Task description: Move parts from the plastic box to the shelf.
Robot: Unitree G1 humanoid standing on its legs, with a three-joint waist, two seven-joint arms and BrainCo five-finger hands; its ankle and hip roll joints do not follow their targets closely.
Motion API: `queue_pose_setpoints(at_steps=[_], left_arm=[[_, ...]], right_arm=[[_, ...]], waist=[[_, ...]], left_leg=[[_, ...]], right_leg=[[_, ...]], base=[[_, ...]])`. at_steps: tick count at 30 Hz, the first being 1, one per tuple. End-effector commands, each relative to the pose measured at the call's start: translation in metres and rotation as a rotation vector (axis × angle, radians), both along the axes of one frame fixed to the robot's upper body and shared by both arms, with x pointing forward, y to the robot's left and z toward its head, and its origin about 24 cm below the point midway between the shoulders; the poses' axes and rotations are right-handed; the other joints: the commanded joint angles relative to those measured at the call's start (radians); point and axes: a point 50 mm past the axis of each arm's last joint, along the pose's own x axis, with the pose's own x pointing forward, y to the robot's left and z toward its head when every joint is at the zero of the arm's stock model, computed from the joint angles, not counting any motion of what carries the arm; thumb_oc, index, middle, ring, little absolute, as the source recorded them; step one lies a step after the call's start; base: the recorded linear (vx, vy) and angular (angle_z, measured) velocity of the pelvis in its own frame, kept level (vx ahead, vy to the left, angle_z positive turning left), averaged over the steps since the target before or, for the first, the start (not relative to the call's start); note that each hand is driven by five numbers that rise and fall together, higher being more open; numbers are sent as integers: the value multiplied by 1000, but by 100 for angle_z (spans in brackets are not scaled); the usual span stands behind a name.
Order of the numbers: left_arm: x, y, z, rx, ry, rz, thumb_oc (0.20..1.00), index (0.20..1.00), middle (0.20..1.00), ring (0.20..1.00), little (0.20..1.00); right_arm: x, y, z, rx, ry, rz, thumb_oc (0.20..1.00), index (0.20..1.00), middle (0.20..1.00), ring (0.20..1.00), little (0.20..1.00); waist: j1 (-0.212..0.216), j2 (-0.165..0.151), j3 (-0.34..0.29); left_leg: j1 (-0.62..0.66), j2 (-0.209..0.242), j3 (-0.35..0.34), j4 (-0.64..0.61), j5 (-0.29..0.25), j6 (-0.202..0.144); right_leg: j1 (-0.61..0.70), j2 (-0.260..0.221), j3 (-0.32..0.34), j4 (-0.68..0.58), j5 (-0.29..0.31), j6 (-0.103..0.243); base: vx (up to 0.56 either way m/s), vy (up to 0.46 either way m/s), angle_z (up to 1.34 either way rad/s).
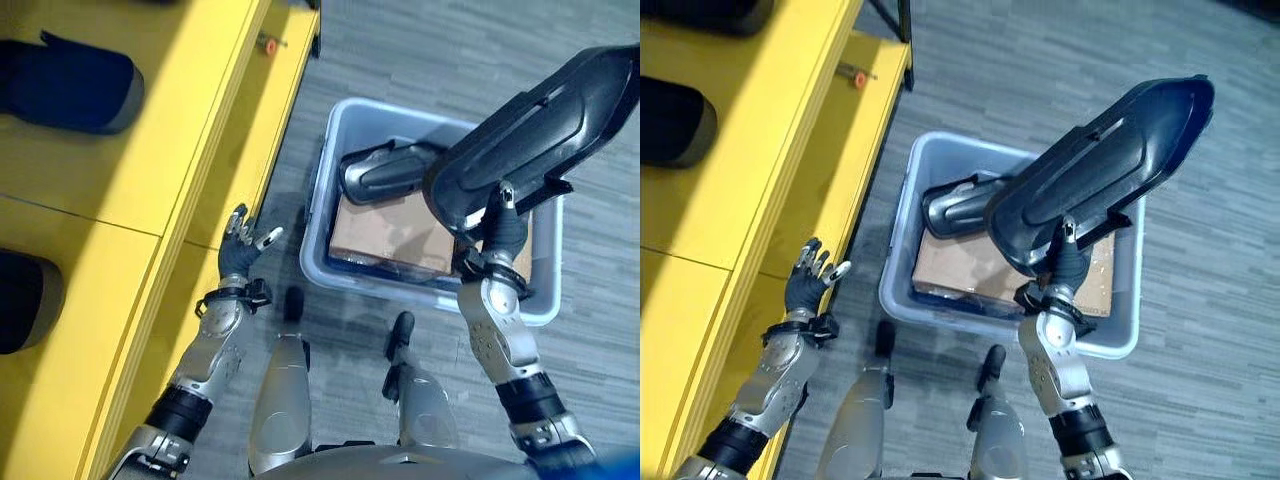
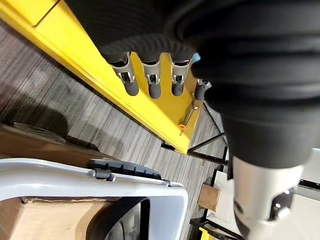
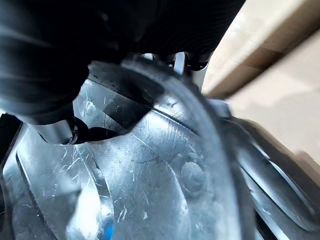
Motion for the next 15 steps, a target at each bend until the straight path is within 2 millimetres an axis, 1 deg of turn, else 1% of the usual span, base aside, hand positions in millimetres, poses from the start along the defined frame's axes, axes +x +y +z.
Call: queue_pose_setpoints(at_steps=[1, 2, 3, 5, 6, 7, 8, 11, 12, 13, 14, 15], left_arm=[[-6, 10, 10, 90, -53, -28, 1000, 1000, 1000, 1000, 1000], [-9, 13, 7, 94, -39, -26, 1000, 1000, 1000, 1000, 1000], [-15, 19, 1, 99, -11, -19, 1000, 1000, 1000, 1000, 1000], [-23, 24, -4, 105, 13, -16, 1000, 1000, 1000, 1000, 1000], [-23, 24, -4, 105, 13, -16, 1000, 1000, 1000, 1000, 1000], [-34, 30, -12, 94, 48, -1, 1000, 1000, 1000, 1000, 1000], [-35, 30, -12, 94, 48, -1, 1000, 1000, 1000, 1000, 1000], [-42, 32, -18, 59, 69, 20, 1000, 1000, 1000, 1000, 1000], [-43, 32, -21, 56, 76, 26, 1000, 1000, 1000, 1000, 1000], [-44, 31, -24, 45, 84, 30, 1000, 1000, 1000, 1000, 1000], [-44, 28, -28, 22, 96, 36, 1000, 1000, 1000, 1000, 1000], [-43, 26, -28, 28, 95, 29, 1000, 1000, 1000, 1000, 1000]], right_arm=[[-3, 2, 30, -95, -175, 77, 200, 200, 200, 200, 200], [-7, 1, 25, -104, -157, 91, 200, 200, 200, 200, 200], [-12, -4, 19, -129, -137, 106, 200, 200, 200, 200, 200], [-17, -10, 13, -153, -114, 108, 200, 200, 200, 200, 200], [-17, -10, 13, -153, -114, 108, 200, 200, 200, 200, 200], [-22, -13, 6, -160, -89, 122, 200, 200, 200, 200, 200], [-22, -13, 6, -160, -88, 123, 200, 200, 200, 200, 200], [-19, -10, 6, -176, -86, 163, 200, 200, 200, 200, 200], [-18, -11, 7, -191, -88, 166, 200, 200, 200, 200, 200], [-17, -12, 7, -196, -91, 162, 200, 200, 200, 200, 200], [-18, -14, 6, -207, -87, 148, 200, 200, 200, 200, 200], [-19, -18, 6, -223, -85, 133, 200, 200, 200, 200, 200]], waist=[[-9, 10, -88], [-12, 11, -99], [-16, 16, -120], [-20, 23, -142], [-20, 23, -142], [-23, 33, -169], [-22, 33, -168], [-18, 47, -175], [-16, 54, -173], [-14, 62, -171], [-8, 78, -167], [-9, 87, -165]], left_leg=[[85, 75, 35, -55, 32, -10], [101, 80, 37, -63, 34, -12], [137, 98, 41, -83, 48, -25], [173, 116, 45, -106, 59, -33], [173, 116, 45, -106, 59, -33], [222, 145, 57, -132, 74, -37], [225, 146, 59, -134, 74, -37], [254, 169, 66, -147, 97, -41], [261, 177, 68, -159, 119, -50], [262, 186, 66, -178, 156, -64], [249, 203, 70, -230, 238, -92], [236, 209, 76, -257, 290, -103]], right_leg=[[59, -11, 25, 111, -110, 26], [71, -6, 24, 115, -119, 23], [93, 12, 21, 129, -142, 15], [111, 31, 17, 141, -163, 9], [111, 31, 17, 141, -163, 9], [125, 65, 26, 166, -198, -8], [126, 66, 28, 168, -199, -8], [126, 101, 47, 200, -231, -31], [128, 111, 45, 203, -237, -38], [127, 123, 38, 205, -243, -46], [119, 134, 8, 206, -250, -56], [117, 133, -10, 204, -250, -61]], base=[[30, -69, -5], [44, -116, -5], [49, -158, -7], [23, -138, -3], [14, -188, -6], [4, -144, -11], [-6, -198, -22], [-53, -136, -22], [-90, -121, -6], [-150, -153, -8], [-163, -124, -2], [-173, -88, 23]])
